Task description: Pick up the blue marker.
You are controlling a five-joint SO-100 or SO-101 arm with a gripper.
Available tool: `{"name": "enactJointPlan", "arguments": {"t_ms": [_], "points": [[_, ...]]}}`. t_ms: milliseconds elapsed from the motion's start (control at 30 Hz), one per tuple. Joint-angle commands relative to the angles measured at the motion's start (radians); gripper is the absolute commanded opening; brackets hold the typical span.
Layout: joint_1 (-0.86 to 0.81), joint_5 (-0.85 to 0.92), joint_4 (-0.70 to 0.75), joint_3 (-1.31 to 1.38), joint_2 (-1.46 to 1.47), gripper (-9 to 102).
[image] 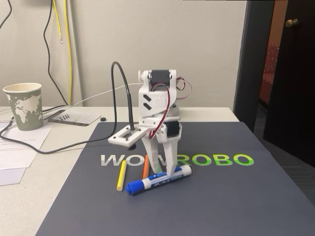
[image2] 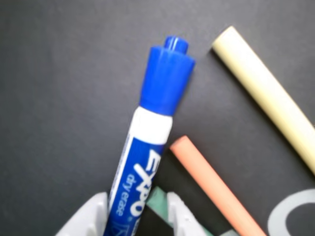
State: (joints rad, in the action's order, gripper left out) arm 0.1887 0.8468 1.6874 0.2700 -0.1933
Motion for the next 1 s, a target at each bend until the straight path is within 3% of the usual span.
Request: {"name": "enactJointPlan", "arguments": {"t_ms": [0,967], "points": [[-0.014,0.012,0.000,0.043,-0.017,15],[-0.087,0.089,-0.044,0.044,0.038,14]]}}
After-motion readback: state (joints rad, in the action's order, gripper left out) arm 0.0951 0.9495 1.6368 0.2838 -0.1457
